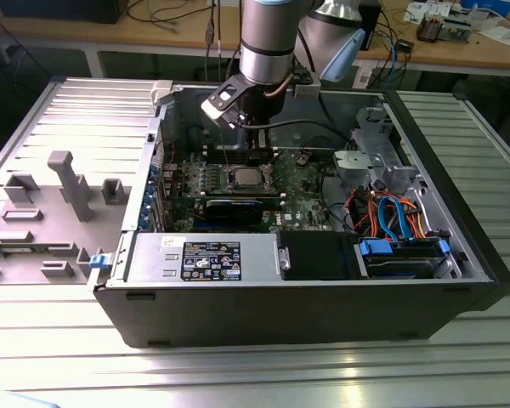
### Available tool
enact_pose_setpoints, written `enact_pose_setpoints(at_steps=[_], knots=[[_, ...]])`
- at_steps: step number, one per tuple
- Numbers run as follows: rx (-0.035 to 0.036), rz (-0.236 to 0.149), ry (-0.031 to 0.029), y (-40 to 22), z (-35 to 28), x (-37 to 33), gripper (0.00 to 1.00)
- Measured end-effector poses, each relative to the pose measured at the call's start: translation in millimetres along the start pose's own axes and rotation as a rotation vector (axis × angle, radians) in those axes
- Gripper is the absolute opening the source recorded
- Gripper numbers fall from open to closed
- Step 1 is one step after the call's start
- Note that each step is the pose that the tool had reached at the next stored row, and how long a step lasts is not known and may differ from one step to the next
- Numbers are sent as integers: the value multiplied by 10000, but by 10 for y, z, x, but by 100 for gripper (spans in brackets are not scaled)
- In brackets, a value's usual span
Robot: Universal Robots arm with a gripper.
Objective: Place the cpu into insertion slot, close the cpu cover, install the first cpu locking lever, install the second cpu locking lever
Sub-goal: 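Place the cpu into insertion slot, then close the cpu cover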
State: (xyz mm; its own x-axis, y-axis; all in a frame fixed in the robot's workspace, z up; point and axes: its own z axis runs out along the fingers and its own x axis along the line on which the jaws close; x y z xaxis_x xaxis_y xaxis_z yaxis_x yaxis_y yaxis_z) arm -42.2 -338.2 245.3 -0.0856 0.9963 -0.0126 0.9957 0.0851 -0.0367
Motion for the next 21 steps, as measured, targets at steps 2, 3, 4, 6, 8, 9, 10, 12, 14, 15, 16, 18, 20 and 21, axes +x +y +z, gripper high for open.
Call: enact_pose_setpoints(at_steps=[2,3,4,6,8,9,10,12,14,15,16,18,20,21], knots=[[0,0,1,-1,-32,0,11],[-2,0,2,-1,-32,0,11],[-2,0,3,-1,-32,0,11],[0,0,0,-1,-33,0,11],[-1,0,1,-1,-33,0,11],[-1,-1,1,-1,-33,0,11],[-1,0,1,-1,-34,0,11],[-1,-1,0,-2,-33,-18,11],[-1,0,2,0,-33,-27,11],[-1,0,2,1,-33,-29,11],[0,0,0,5,-34,-32,11],[0,0,0,24,-34,-38,11],[0,-1,1,57,-35,-44,11],[0,0,0,66,-35,-46,11]])
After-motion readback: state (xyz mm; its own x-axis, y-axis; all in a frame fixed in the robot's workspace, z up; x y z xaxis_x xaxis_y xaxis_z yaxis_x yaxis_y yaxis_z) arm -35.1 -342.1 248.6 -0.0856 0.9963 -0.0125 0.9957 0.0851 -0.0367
